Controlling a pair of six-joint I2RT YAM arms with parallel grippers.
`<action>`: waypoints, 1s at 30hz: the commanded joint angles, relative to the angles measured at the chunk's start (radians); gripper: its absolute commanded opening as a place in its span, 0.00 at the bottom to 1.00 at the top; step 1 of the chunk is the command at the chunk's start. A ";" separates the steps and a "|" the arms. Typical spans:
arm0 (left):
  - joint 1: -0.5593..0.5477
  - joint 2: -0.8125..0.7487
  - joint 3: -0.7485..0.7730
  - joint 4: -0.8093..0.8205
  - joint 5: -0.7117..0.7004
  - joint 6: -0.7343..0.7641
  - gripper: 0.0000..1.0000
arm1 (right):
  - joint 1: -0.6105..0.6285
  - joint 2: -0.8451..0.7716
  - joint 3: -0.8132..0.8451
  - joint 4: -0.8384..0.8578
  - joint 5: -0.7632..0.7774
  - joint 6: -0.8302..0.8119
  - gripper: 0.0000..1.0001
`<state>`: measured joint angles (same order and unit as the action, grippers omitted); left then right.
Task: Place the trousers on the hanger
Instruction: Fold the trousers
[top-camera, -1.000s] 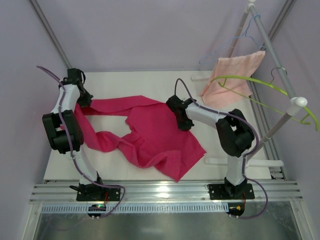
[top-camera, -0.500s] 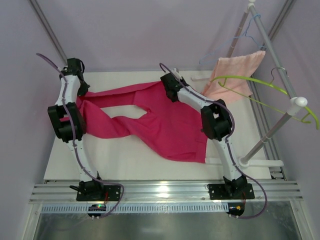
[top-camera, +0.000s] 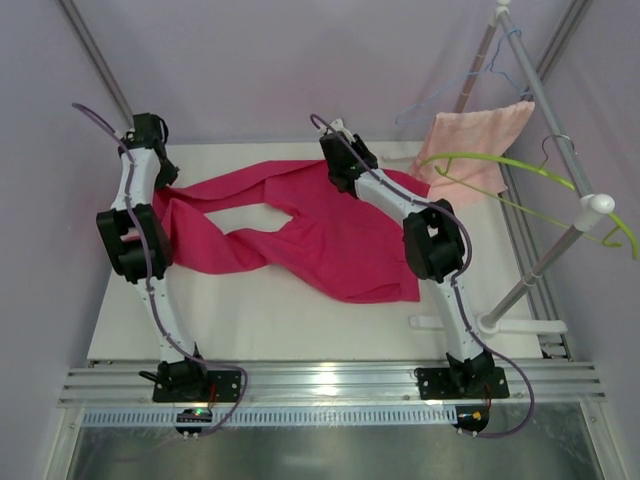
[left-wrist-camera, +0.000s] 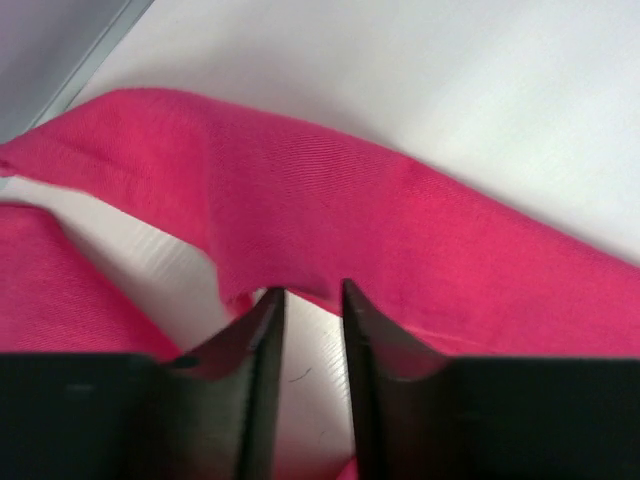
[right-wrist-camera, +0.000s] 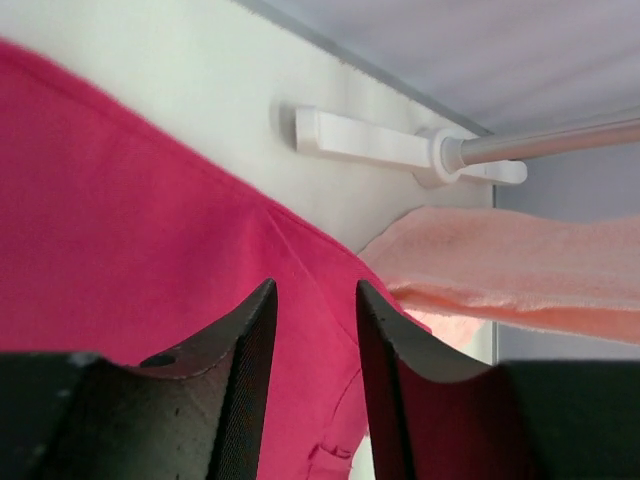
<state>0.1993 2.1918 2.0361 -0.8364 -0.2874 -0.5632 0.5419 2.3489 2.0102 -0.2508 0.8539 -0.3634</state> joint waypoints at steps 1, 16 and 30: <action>0.003 -0.127 -0.007 -0.007 -0.006 0.000 0.34 | 0.007 -0.149 0.035 -0.209 -0.125 0.157 0.42; -0.063 -0.601 -0.463 -0.013 -0.113 0.074 0.69 | 0.263 -0.632 -0.644 -0.312 -0.810 0.492 0.57; 0.064 -0.742 -0.774 0.025 0.235 0.034 0.74 | 0.294 -0.622 -0.838 -0.133 -1.084 0.242 0.54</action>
<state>0.2249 1.4635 1.2678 -0.8394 -0.1658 -0.5163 0.8364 1.7439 1.1648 -0.4351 -0.1505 -0.0570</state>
